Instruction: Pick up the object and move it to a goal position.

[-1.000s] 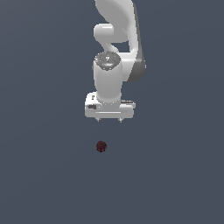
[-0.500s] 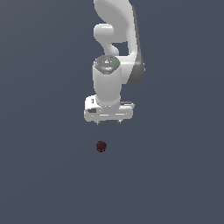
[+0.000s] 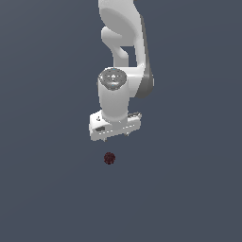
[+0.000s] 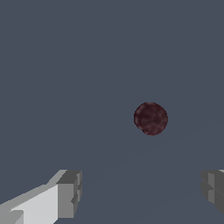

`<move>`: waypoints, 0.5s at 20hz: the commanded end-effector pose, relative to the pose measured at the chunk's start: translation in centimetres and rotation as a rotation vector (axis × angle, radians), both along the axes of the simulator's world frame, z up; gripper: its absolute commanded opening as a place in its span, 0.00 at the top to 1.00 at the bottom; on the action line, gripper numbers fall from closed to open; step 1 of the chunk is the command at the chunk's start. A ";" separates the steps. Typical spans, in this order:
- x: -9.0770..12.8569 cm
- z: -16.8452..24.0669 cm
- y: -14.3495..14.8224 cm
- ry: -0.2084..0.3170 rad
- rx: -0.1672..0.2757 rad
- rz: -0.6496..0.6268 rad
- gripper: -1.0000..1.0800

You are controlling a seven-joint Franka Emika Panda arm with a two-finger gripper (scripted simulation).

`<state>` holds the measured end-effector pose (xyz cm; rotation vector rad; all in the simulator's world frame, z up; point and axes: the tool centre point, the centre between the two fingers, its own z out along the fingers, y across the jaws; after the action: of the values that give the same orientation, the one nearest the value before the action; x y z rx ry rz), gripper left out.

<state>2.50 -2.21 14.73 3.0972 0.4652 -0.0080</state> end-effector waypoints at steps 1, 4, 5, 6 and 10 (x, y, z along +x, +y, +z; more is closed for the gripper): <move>0.4 -0.5 -0.2 0.001 -0.001 0.068 0.04; 0.9 -1.1 -0.5 0.003 -0.002 0.149 0.04; 1.1 -1.3 -0.6 0.003 -0.002 0.175 0.04; 1.2 -1.5 -0.7 0.004 -0.002 0.202 0.04; 1.8 -2.4 -1.1 0.005 -0.001 0.308 0.04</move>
<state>4.10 -3.17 12.68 3.0063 0.8725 -0.0134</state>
